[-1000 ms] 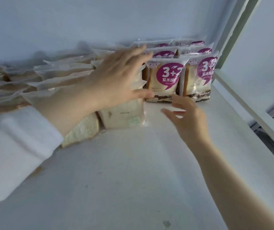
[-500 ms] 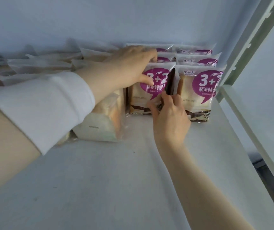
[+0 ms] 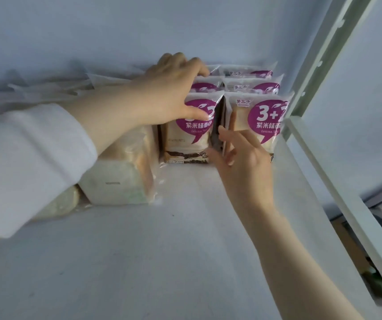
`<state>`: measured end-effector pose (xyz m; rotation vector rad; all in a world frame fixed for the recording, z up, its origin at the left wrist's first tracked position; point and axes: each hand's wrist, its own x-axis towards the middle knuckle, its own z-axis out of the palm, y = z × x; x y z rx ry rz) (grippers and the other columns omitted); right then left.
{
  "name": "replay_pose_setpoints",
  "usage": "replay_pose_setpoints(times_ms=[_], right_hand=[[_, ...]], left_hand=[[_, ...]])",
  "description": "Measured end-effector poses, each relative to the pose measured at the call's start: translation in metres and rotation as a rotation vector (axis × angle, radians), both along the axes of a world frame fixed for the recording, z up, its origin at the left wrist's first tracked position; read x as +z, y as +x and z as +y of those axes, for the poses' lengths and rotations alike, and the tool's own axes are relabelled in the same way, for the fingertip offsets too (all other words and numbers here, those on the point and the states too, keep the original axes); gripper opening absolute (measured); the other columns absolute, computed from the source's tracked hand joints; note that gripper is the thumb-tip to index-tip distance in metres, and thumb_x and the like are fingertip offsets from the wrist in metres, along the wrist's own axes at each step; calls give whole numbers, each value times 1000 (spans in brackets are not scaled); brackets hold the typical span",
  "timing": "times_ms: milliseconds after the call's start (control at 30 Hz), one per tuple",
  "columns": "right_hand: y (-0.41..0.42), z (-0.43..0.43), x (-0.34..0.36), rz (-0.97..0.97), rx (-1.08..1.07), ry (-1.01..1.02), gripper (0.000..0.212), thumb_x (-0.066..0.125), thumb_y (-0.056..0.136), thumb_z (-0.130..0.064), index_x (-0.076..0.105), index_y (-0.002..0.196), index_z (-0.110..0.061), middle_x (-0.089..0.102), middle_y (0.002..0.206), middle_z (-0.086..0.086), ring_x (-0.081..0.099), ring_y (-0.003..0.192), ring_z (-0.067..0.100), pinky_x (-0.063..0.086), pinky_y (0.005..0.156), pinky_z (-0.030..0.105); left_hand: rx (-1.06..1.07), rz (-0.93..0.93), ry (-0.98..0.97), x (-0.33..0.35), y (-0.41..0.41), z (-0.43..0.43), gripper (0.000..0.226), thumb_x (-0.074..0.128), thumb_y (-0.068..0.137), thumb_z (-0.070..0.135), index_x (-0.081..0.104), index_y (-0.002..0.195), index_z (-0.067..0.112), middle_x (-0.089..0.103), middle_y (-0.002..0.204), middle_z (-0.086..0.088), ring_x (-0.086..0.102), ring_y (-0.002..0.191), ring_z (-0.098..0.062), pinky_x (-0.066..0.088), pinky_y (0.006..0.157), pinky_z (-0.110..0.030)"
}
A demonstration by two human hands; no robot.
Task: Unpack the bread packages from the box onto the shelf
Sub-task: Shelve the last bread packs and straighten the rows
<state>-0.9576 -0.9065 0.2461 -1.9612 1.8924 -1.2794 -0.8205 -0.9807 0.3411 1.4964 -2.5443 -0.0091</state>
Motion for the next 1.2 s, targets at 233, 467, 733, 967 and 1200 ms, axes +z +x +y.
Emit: replay_pose_setpoints(times_ms=[233, 467, 733, 967, 1200], right_hand=[[-67, 0, -13, -348, -213, 234, 66, 73, 76, -31, 45, 133, -15, 48, 127, 0, 53, 108, 15, 48, 93, 36], [-66, -22, -23, -356, -38, 246, 49, 73, 77, -25, 53, 120, -15, 59, 112, -2, 54, 97, 10, 39, 74, 6], [-61, -29, -26, -456, 20, 209, 55, 73, 77, -18, 47, 125, -10, 57, 106, -4, 49, 92, 5, 36, 67, -3], [-61, -34, -31, -444, 61, 228, 55, 70, 81, -18, 43, 128, -12, 55, 107, -6, 50, 92, 5, 39, 68, 0], [-55, -25, -10, -247, 28, 276, 68, 67, 81, -23, 32, 139, -11, 45, 135, 7, 41, 126, 22, 40, 100, 31]], left_hand=[[-147, -87, -93, -2, -72, -5, 70, 60, 80, 51, 35, 135, 15, 41, 138, -8, 40, 126, -24, 34, 103, -38], [-133, -109, -154, -14, -76, -14, 56, 66, 76, 42, 47, 120, 13, 42, 138, -8, 42, 126, -26, 35, 104, -41], [-123, 13, 24, -16, -70, -20, 58, 65, 77, 36, 42, 125, 13, 36, 148, -2, 34, 136, -23, 29, 109, -38], [-129, 41, 21, -21, -68, -20, 59, 63, 80, 36, 38, 128, 13, 33, 150, -3, 28, 139, -22, 26, 111, -37], [-141, -199, -17, 6, -50, -2, 74, 46, 86, 49, 16, 147, 17, 9, 159, -1, 4, 147, -18, -1, 118, -38]])
